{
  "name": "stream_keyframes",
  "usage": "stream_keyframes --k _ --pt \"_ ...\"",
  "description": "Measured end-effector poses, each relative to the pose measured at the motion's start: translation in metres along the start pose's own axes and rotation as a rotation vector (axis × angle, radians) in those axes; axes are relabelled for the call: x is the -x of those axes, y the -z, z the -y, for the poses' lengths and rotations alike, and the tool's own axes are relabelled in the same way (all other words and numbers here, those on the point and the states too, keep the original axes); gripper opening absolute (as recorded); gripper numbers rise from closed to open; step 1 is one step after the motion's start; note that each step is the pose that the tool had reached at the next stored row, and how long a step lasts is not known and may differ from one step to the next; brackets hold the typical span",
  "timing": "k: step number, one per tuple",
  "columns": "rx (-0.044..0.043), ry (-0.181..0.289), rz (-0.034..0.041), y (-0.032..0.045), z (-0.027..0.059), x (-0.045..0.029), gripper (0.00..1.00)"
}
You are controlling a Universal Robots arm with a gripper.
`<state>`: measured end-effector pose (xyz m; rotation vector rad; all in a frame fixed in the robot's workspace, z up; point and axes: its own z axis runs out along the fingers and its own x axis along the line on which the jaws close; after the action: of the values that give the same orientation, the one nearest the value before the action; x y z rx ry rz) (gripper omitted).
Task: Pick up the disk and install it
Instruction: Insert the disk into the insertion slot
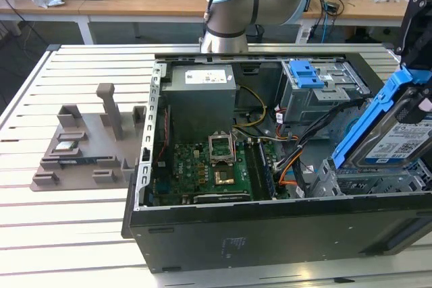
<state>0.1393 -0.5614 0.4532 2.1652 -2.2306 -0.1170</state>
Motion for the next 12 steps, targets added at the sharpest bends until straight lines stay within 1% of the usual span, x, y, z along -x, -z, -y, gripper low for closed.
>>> stream_keyframes --k 2,5,7,8,10,12 --pt "0.0000 0.000 0.0003 -0.0016 0.0020 0.0043 0.37" --pt "-0.0002 -0.003 -0.0019 -0.0043 0.0047 0.0058 0.37" --pt "-0.0002 -0.003 -0.0016 -0.0081 0.0057 0.0073 0.37" --pt "-0.0002 -0.003 -0.0017 -0.0120 0.0060 0.0073 0.37" --pt "-0.0002 -0.003 -0.0018 -0.0166 0.0063 0.0071 0.37" --pt "-0.0002 -0.003 -0.0018 -0.0194 0.0066 0.0070 0.37"
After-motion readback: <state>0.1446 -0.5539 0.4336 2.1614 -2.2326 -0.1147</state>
